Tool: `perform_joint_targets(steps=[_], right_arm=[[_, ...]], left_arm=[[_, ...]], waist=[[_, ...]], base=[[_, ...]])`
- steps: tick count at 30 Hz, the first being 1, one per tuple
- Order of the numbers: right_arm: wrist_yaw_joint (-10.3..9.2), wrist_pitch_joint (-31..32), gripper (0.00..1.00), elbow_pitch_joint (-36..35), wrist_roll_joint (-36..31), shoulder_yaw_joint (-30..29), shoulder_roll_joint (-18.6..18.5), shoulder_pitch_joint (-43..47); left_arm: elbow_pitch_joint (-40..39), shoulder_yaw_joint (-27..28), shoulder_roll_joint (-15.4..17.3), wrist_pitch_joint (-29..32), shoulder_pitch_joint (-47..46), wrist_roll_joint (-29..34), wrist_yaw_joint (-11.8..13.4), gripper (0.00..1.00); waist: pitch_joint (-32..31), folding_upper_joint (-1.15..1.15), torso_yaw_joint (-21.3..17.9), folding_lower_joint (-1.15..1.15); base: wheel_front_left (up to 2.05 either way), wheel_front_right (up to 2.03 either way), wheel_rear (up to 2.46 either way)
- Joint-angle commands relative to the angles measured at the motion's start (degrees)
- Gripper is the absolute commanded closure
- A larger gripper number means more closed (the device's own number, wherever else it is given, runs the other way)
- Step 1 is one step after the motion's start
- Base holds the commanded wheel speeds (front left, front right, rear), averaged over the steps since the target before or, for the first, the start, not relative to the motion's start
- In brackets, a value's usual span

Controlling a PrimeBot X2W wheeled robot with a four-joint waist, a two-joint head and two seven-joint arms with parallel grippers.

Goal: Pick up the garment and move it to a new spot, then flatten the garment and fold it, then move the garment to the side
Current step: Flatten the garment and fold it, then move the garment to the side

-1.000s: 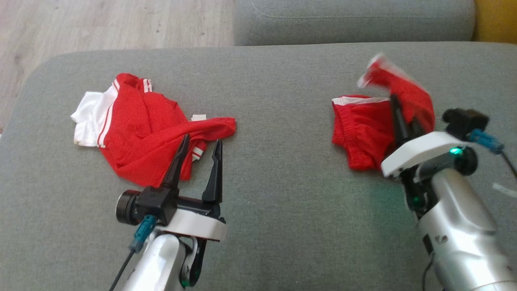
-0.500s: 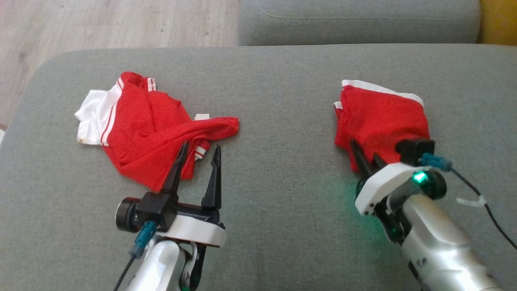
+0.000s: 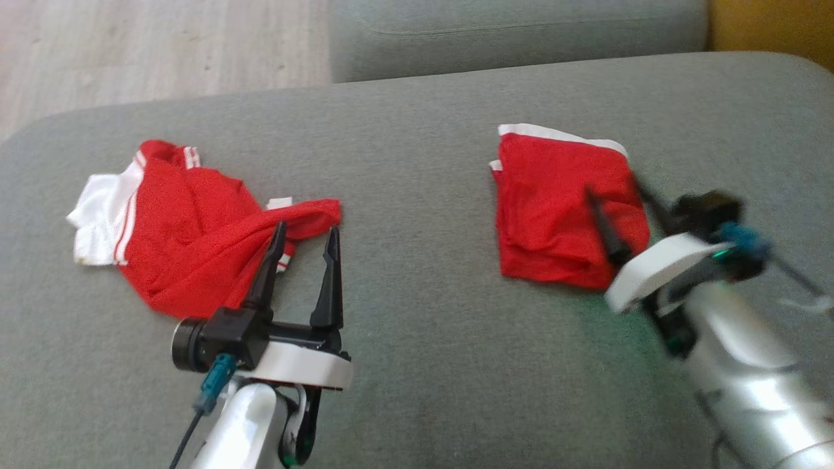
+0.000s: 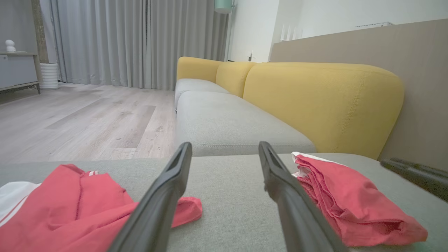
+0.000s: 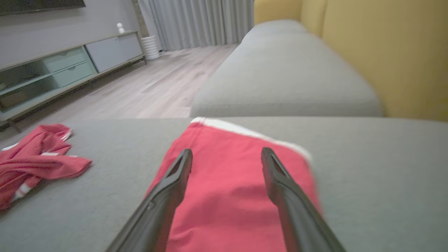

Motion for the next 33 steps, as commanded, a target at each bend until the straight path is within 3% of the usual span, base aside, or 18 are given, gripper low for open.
perform_joint_targets(steps=[1, 4, 5, 11, 19, 33], right_arm=[[-0.04, -0.9, 0.00, -2.3, -1.7, -1.4, -1.3, -1.7], [-0.04, -1.1, 0.00, -8.3, -7.4, -9.8, -2.8, -0.3], [-0.04, -1.1, 0.00, -13.1, -11.7, -15.2, -2.8, 2.4], [-0.04, -1.1, 0.00, -24.7, -21.4, -26.3, 1.1, 12.5], [-0.04, -1.1, 0.00, -29.6, -27.3, -29.4, 7.2, 20.1], [-0.04, -1.0, 0.00, -29.2, -29.5, -30.7, 8.7, 19.2]], left_arm=[[-2.2, 2.3, 0.4, -0.5, -2.6, 0.1, 0.2, 0.00], [-2.6, 3.1, 0.4, -0.5, -3.1, 0.4, 0.0, 0.00], [-2.7, 3.6, 0.4, -0.5, -3.3, 0.6, -0.1, 0.00], [-2.9, 4.7, 0.3, -0.5, -2.7, 1.0, -0.7, 0.00], [-2.8, 5.9, 0.2, -0.5, 0.9, 1.9, -0.6, 0.00], [-3.3, 4.3, 0.1, -0.5, 0.4, 2.1, -0.4, 0.00]], waist=[[-0.1, 0.00, -1.1, 0.00], [0.1, 0.00, -2.5, 0.00], [0.2, 0.00, -3.3, 0.00], [0.5, 0.00, -4.5, 0.00], [0.6, 0.00, -4.8, 0.00], [1.5, 0.00, -2.4, 0.00]], base=[[0.00, 0.00, 0.00], [0.00, 0.00, 0.00], [0.00, 0.00, 0.00], [0.00, 0.00, 0.00], [0.00, 0.00, 0.00], [0.00, 0.00, 0.00]])
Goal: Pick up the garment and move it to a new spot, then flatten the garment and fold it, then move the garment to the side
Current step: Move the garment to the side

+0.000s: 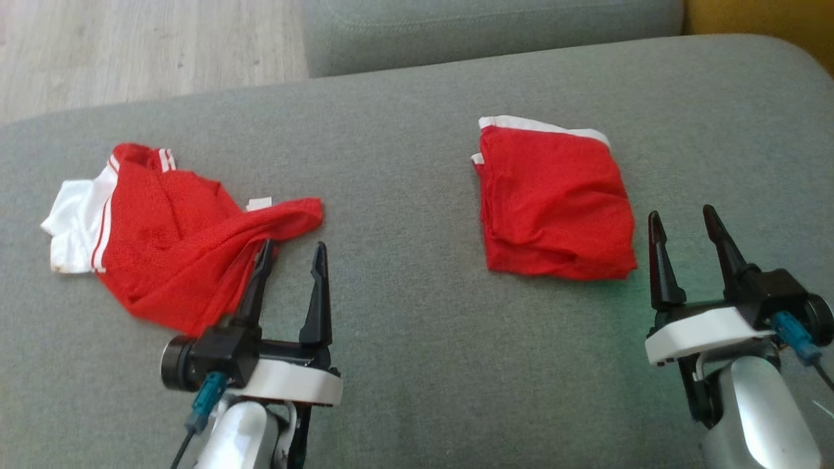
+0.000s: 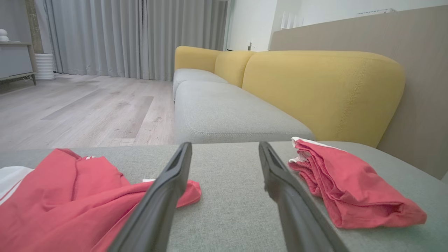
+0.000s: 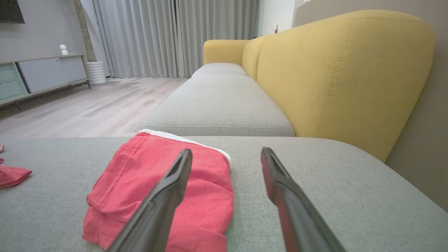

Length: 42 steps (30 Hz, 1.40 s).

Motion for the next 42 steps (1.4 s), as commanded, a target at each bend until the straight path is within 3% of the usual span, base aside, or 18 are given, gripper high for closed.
perform_joint_targets(steps=[1, 9, 14, 20, 28, 29, 30, 31, 36, 42], right_arm=[[-0.04, -0.1, 0.00, -1.1, -0.6, 0.8, 0.2, -2.7], [-0.04, 6.6, 0.00, 6.7, 0.1, -1.7, 0.4, -11.2], [-0.04, 9.7, 0.00, 14.6, 0.1, -6.5, 0.5, -17.3], [-0.04, 10.8, 0.00, 24.2, -0.6, -8.9, 0.6, -22.3], [-0.04, 7.8, 0.00, 33.5, -2.9, -7.5, 0.6, -25.4], [-0.04, 7.3, 0.31, 34.3, -3.0, -7.5, 0.6, -25.8], [-0.04, 6.9, 0.87, 35.1, -3.2, -7.5, 0.6, -26.2], [-0.04, 6.3, 1.00, 35.7, -3.6, -7.3, 0.6, -26.6], [-0.04, 3.5, 1.00, 36.8, -5.8, -6.6, 0.1, -27.7], [-0.04, 1.2, 1.00, 35.1, -9.8, -3.1, -4.3, -28.6]], left_arm=[[-2.1, 1.3, 0.2, -0.5, -3.2, 0.6, 0.2, 0.00], [-2.6, -0.6, 0.2, -0.5, -6.0, 0.8, 0.2, 0.00], [-2.6, -2.3, 0.2, -0.5, -8.0, 0.4, 0.5, 0.00], [-2.8, -3.6, 0.2, -0.5, -9.4, -0.2, 1.1, 0.00], [-3.0, -4.3, 0.2, -0.5, -9.9, -0.4, 1.8, 0.00], [-3.0, -4.2, 0.2, -0.5, -10.0, -0.4, 1.8, 0.00], [-2.9, -4.2, 0.2, -0.5, -10.1, -0.3, 1.7, 0.00], [-2.9, -4.2, 0.2, -0.5, -10.1, -0.3, 1.7, 0.00], [-3.0, -4.2, 0.2, -0.5, -10.0, -0.3, 1.7, 0.00], [-3.4, -5.1, 0.2, -0.5, -9.8, -0.7, 1.6, 0.00]], waist=[[1.0, 0.00, 0.8, 0.00], [6.1, 0.00, 4.0, 0.00], [8.7, 0.00, 6.1, 0.00], [10.5, 0.00, 7.7, 0.00], [11.3, 0.00, 7.7, 0.00], [11.2, 0.00, 7.5, 0.00], [11.1, 0.00, 7.2, 0.00], [11.0, 0.00, 7.0, 0.00], [10.1, 0.00, 5.9, 0.00], [8.6, 0.00, 4.0, 0.00]], base=[[0.00, 0.00, 0.00], [0.00, 0.00, 0.00], [0.00, 0.00, 0.00], [0.00, 0.00, 0.00], [0.00, 0.00, 0.00], [0.00, 0.00, 0.00], [0.00, 0.00, 0.00], [0.00, 0.00, 0.00], [0.00, 0.00, 0.00], [0.00, 0.00, 0.00]])
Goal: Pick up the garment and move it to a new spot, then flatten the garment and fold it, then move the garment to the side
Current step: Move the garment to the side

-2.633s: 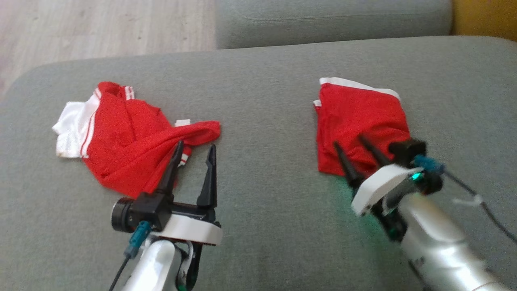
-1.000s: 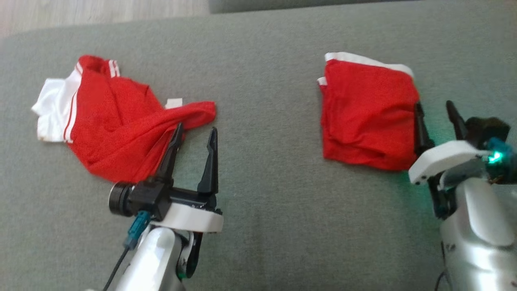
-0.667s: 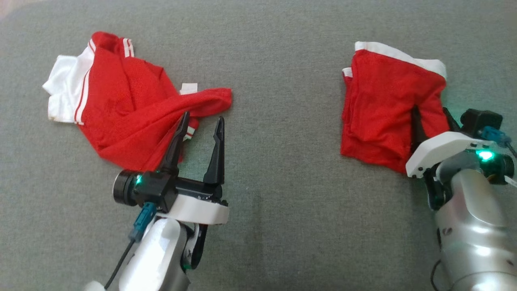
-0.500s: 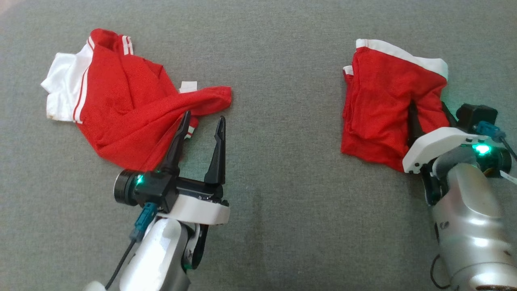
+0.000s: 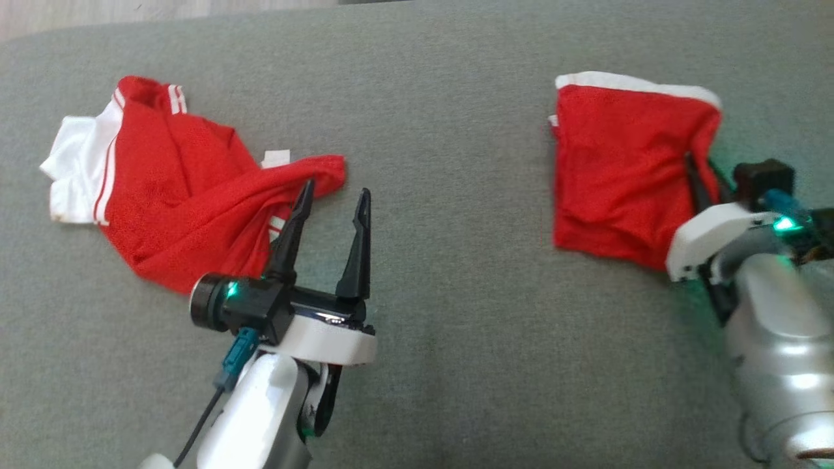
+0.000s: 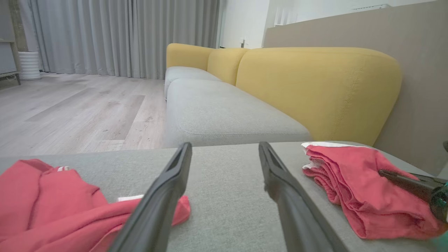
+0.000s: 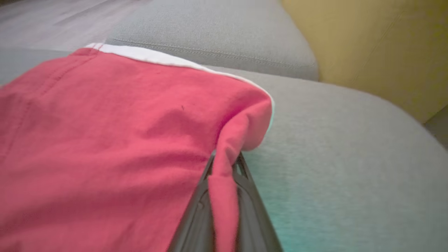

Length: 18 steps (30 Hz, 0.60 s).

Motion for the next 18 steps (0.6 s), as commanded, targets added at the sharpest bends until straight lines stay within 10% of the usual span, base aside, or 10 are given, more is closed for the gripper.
perform_joint_targets(steps=[1, 18], right_arm=[[-0.04, -0.9, 1.00, -1.9, -0.6, 1.5, -1.0, -1.8], [-0.04, 1.8, 1.00, 3.4, 4.2, 17.9, -24.4, -5.9]], left_arm=[[-2.1, 1.3, 0.2, -0.5, -1.7, -0.3, 0.1, 0.00], [-3.2, -1.9, 0.2, -0.5, -3.9, -1.1, 0.7, 0.00]], waist=[[-0.4, 0.00, -0.5, 0.00], [2.9, 0.00, 0.6, 0.00]], base=[[0.00, 0.00, 0.00], [0.00, 0.00, 0.00]])
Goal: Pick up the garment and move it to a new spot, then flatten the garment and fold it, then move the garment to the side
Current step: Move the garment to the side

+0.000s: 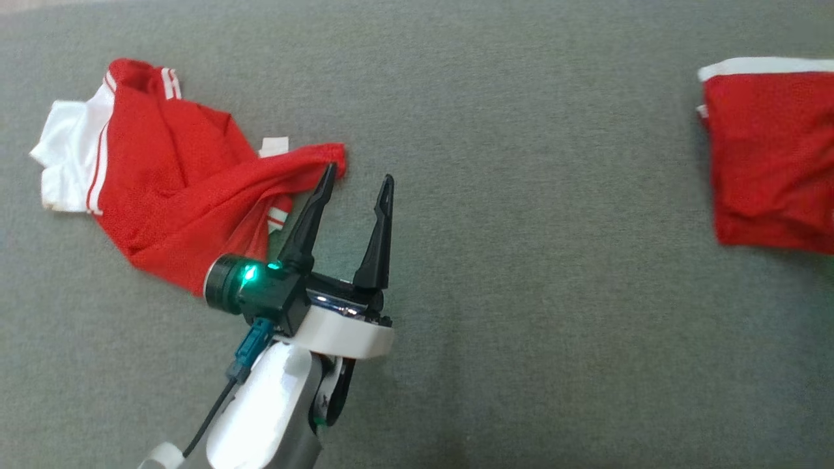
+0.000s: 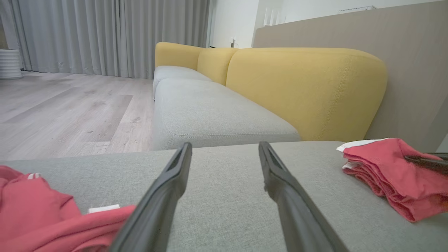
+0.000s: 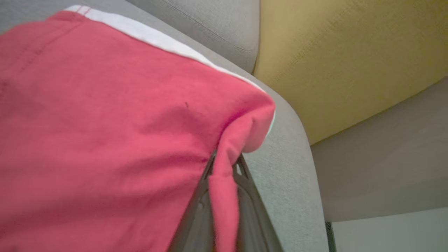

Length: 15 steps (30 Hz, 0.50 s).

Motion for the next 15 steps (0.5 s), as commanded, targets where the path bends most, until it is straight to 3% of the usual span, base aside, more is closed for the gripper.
perform_joint_targets(steps=[1, 6, 15], right_arm=[[-0.05, 0.4, 1.00, -0.3, 0.6, 1.2, -3.1, -1.4], [-0.05, 1.2, 1.00, 2.3, 1.9, 0.3, -6.9, -3.0], [-0.05, 2.1, 1.00, 5.1, 0.7, -2.4, -9.0, -4.8]], left_arm=[[-1.9, 1.4, 0.2, -0.5, -1.8, -0.3, 0.2, 0.00], [-1.7, 1.8, 0.2, -0.5, -2.2, -0.1, 0.1, 0.00], [-1.9, 2.4, 0.2, -0.5, -2.5, 0.1, -0.1, 0.00]], waist=[[0.9, 0.00, 1.0, 0.00], [2.0, 0.00, 2.8, 0.00], [2.9, 0.00, 3.6, 0.00]], base=[[0.00, 0.00, 0.00], [0.00, 0.00, 0.00], [0.00, 0.00, 0.00]])
